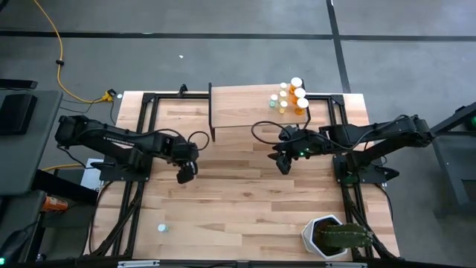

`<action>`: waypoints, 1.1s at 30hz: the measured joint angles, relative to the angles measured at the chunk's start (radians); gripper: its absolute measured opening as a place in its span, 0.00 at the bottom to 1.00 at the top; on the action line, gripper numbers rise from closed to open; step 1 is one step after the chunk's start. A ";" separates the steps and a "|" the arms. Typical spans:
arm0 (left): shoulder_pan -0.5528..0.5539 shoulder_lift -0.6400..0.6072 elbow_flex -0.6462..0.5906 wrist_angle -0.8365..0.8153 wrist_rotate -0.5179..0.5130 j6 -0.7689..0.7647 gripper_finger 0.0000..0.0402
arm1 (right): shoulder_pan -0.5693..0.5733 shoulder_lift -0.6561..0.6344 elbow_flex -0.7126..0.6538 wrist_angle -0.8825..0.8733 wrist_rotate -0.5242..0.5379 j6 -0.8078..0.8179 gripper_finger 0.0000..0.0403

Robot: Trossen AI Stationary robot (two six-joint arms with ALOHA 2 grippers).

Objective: Pick and place medicine bottles onto shelf by color
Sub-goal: Put the blue pill bottle on the shelf

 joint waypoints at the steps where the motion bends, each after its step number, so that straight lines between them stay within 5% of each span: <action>1: 0.002 0.000 -0.008 0.000 0.008 0.003 0.66 | 0.000 0.000 0.000 -0.002 0.000 0.000 0.44; 14: 0.002 0.000 -0.073 0.106 -0.009 0.005 0.63 | 0.000 0.000 0.000 -0.002 0.004 0.010 0.44; 33: 0.002 0.000 -0.073 0.117 -0.039 -0.018 0.28 | 0.000 0.000 0.000 -0.002 0.047 0.034 0.44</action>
